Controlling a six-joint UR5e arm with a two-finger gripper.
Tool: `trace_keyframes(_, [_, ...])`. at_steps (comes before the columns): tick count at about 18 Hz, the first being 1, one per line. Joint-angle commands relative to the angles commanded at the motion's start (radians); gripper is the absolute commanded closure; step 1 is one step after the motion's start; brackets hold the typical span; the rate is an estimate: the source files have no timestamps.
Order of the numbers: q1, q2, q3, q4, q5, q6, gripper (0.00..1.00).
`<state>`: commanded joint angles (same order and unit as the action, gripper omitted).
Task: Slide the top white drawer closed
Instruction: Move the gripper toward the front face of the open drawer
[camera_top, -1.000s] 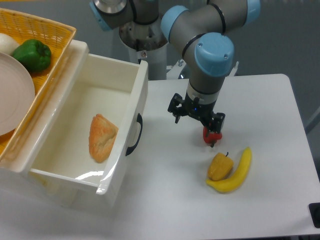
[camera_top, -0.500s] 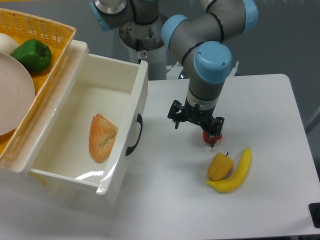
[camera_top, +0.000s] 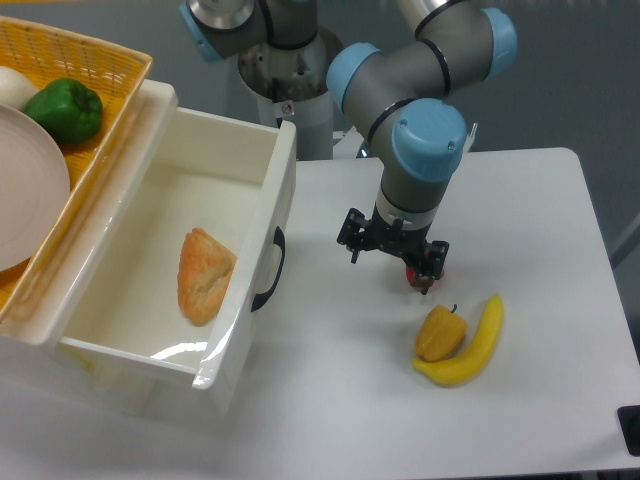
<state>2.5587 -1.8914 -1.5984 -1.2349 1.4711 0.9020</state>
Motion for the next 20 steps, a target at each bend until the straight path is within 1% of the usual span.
trace_keyframes(3, [-0.002,-0.003,-0.002,0.000,-0.002,0.000,0.00])
trace_keyframes(10, [-0.018,-0.037,-0.003,-0.003,-0.003,-0.005,0.00])
trace_keyframes(13, [-0.029,-0.051,-0.002,-0.003,-0.009,-0.050,0.00])
trace_keyframes(17, [-0.054,-0.083,0.011,-0.002,-0.009,-0.106,0.00])
trace_keyframes(18, [-0.055,-0.089,0.011,-0.002,-0.017,-0.127,0.00])
trace_keyframes(20, [-0.054,-0.097,0.018,0.002,-0.070,-0.169,0.00])
